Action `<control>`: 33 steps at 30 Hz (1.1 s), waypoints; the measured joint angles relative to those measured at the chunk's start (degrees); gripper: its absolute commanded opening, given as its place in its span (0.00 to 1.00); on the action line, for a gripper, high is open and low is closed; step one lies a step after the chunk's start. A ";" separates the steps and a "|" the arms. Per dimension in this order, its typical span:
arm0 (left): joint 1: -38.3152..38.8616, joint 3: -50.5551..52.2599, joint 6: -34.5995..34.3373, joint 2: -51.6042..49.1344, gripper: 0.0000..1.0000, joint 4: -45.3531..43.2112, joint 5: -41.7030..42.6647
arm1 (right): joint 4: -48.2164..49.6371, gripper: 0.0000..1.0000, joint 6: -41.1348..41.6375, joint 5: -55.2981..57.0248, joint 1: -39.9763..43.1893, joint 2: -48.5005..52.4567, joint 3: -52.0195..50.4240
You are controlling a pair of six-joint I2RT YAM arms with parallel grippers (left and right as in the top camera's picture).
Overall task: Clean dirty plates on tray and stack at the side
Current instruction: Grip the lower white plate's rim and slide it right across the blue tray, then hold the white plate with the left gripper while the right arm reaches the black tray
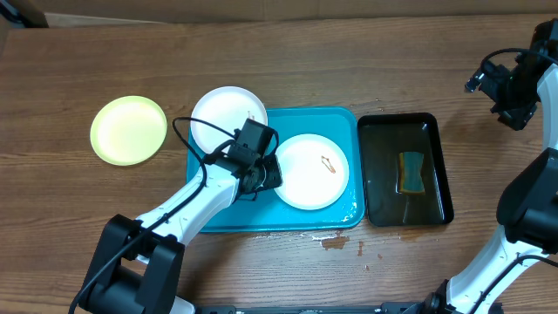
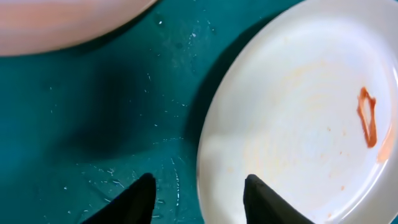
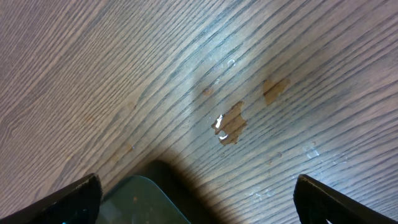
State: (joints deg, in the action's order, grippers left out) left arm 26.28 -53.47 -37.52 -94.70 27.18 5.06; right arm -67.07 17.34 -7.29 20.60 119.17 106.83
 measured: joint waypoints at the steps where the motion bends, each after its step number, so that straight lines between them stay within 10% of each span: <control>1: 0.00 -1.05 0.63 -0.07 0.54 1.88 -0.42 | 0.00 1.00 0.02 0.02 0.00 0.00 0.00; 11: 0.00 -22.58 5.27 -0.26 0.64 22.86 -6.45 | -0.02 1.00 0.02 0.00 0.00 0.00 0.00; 33: 2.27 -14.49 3.17 -9.75 0.44 15.28 -4.46 | 0.00 1.00 0.04 0.00 -0.02 0.00 0.00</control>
State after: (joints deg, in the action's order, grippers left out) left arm 28.56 -67.96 -34.35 -104.44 42.46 0.60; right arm -67.07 17.39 -7.29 20.58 119.17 106.83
